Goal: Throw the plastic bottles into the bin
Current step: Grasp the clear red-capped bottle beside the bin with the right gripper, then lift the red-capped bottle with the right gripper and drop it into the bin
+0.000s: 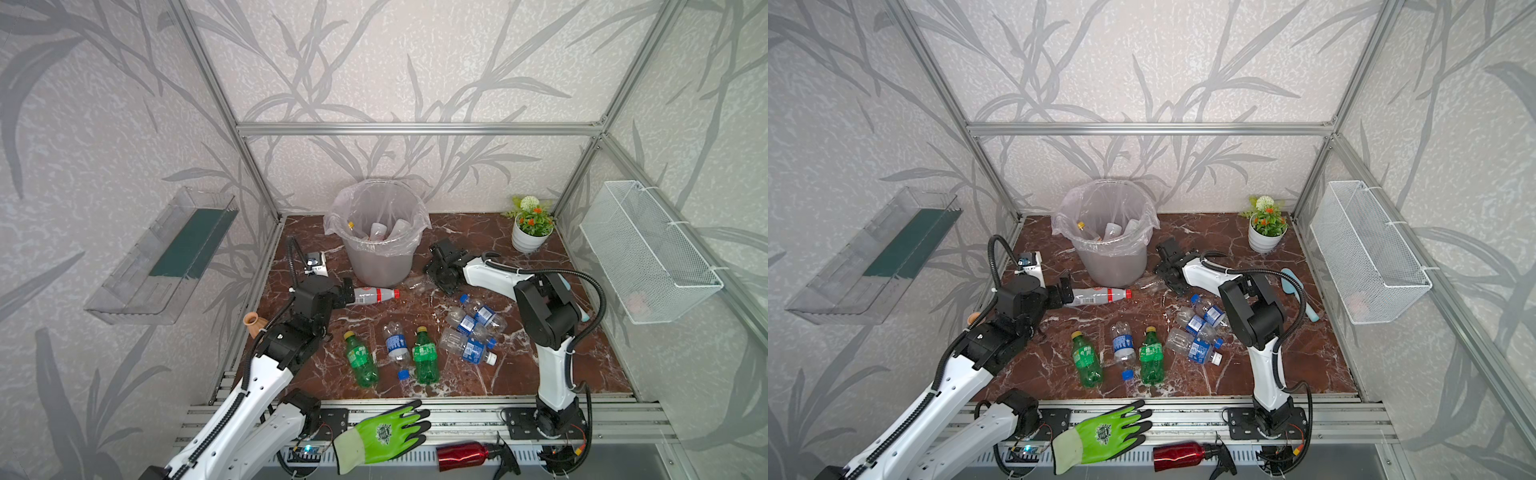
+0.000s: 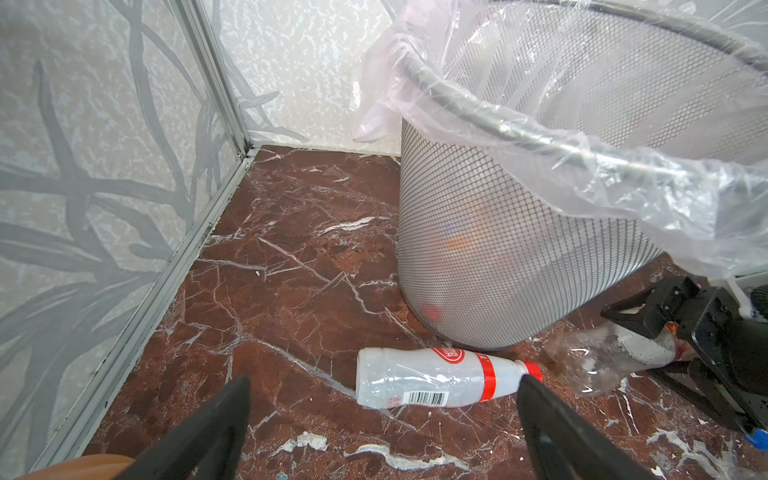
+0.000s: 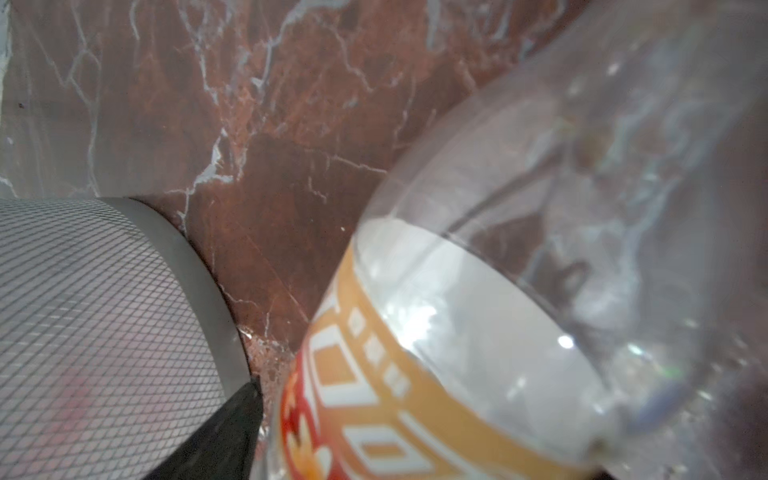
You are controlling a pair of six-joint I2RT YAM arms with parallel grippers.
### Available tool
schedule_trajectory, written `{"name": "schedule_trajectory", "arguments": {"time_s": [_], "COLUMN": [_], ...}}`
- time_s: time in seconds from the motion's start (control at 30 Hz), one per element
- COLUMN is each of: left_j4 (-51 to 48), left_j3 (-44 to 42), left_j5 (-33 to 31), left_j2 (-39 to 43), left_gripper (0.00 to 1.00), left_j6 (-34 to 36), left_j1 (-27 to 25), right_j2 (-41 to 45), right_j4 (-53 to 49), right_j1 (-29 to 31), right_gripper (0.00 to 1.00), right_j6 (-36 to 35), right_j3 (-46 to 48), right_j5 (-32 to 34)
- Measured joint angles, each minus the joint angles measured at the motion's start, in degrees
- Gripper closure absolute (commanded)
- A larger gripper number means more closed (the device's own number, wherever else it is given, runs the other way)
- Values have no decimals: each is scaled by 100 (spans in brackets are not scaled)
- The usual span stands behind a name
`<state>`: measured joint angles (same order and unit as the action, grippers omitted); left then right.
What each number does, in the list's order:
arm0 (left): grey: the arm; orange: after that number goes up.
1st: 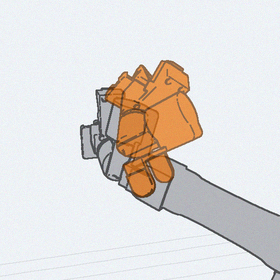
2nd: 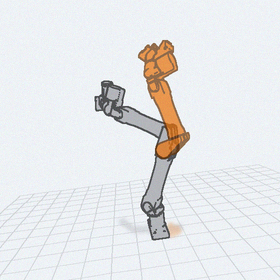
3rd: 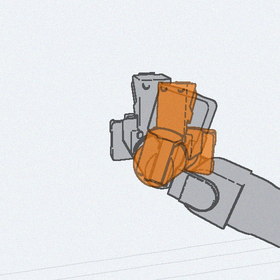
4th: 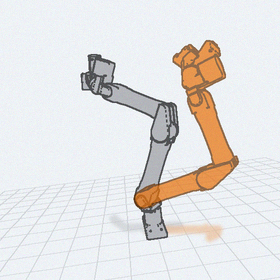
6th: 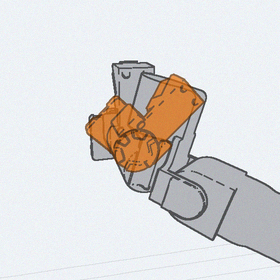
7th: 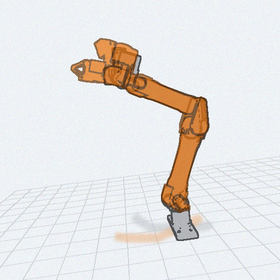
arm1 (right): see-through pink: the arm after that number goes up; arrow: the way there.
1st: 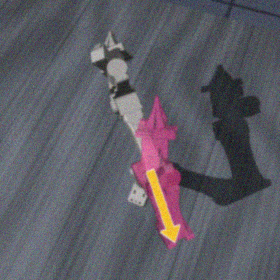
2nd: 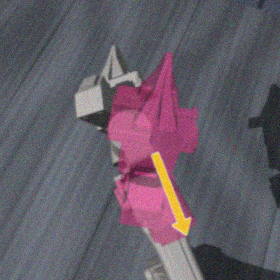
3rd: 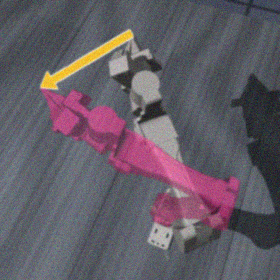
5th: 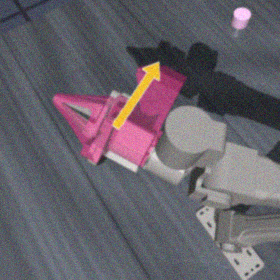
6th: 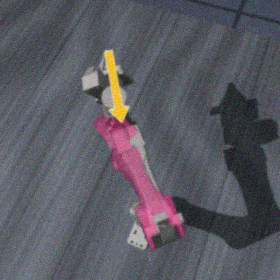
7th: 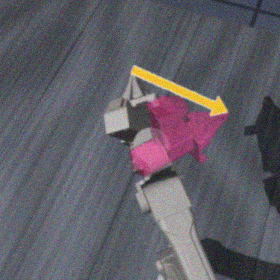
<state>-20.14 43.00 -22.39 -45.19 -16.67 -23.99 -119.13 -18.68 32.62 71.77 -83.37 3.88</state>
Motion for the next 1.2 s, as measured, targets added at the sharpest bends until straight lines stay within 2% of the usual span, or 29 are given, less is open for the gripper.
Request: {"name": "schedule_trajectory", "arguments": {"time_s": [0.43,0.6,0.8,0.93,1.1,1.2], "left_j4": [-9,-28,-85,-319,-579,-660], "left_j3": [0,-13,-155,-160,-175,-203], "left_j5": [-9,-59,-232,-304,-149,15], "left_j2": [13,138,323,199,-39,-168], "left_gripper": [1,1,1,1,1,1], "left_j6": [-83,-254,-651,-1113,-1646,-1856], "left_j1": [11,22,153,452,866,1001], "right_j2": [-278,-151,907,2096,3582,4028], "right_j4": [302,1126,2216,2758,3265,3508], "right_j1": [-129,-299,-584,-800,-896,-892], "right_gripper": [53,55,51,52,50,50], "right_j6": [-315,-404,-728,-1305,-2155,-2553], "right_j3": [-271,243,1639,2186,2170,1823], "right_j5": [-190,-387,-476,-302,87,210]}}
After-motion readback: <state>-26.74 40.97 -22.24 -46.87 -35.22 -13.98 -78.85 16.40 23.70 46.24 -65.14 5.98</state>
